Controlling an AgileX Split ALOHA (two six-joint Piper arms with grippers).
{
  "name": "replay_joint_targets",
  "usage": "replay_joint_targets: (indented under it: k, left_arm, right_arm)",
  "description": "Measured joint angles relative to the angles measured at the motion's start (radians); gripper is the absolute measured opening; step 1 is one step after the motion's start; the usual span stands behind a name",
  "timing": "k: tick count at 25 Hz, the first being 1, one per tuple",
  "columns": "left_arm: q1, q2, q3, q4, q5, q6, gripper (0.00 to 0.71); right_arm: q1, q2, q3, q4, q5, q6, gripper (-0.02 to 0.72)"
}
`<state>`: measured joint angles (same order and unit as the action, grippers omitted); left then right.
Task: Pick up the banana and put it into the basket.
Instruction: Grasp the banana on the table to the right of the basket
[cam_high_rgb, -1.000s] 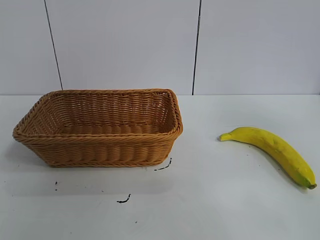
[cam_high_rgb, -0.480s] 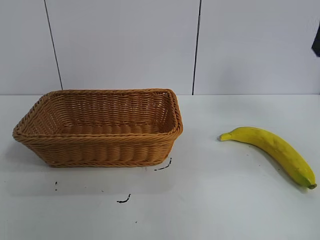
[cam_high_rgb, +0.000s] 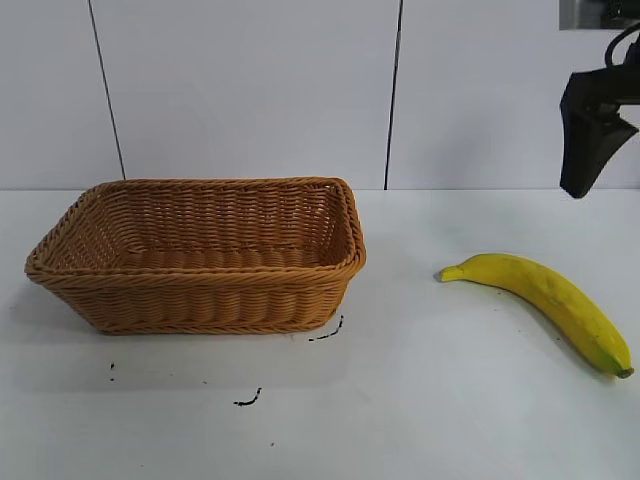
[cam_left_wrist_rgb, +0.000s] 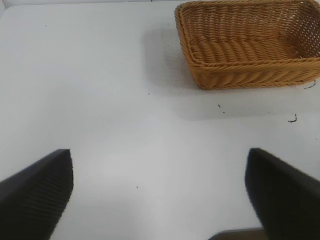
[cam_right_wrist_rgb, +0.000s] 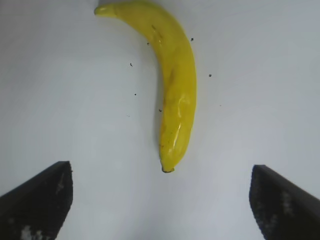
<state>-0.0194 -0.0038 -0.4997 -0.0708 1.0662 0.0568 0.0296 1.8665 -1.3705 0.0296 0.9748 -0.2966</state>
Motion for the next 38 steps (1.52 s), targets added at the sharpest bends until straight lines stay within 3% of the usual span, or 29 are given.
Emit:
replay_joint_targets:
  k: [8, 23, 27, 30, 31, 38]
  left_arm:
    - [0.0, 0.0, 0.0, 0.0, 0.001, 0.0, 0.693]
    - [0.0, 0.0, 0.0, 0.0, 0.001, 0.0, 0.693]
    - [0.0, 0.0, 0.0, 0.0, 0.001, 0.0, 0.693]
    - [0.0, 0.0, 0.0, 0.0, 0.001, 0.0, 0.693]
    - [0.0, 0.0, 0.0, 0.0, 0.001, 0.0, 0.693]
    - [0.0, 0.0, 0.0, 0.0, 0.001, 0.0, 0.693]
  right_arm:
    - [0.0, 0.112, -0.002, -0.004, -0.11, 0.026, 0.657]
    - [0.0, 0.279, -0.002, -0.004, -0.163, 0.071, 0.652]
    - [0.0, 0.28, -0.002, -0.004, -0.163, 0.074, 0.54]
    - [0.0, 0.28, -0.002, -0.008, -0.157, 0.074, 0.325]
    - [0.0, 0.28, -0.002, -0.009, -0.15, 0.077, 0.291]
    - [0.0, 0.28, -0.035, -0.03, -0.071, 0.077, 0.297]
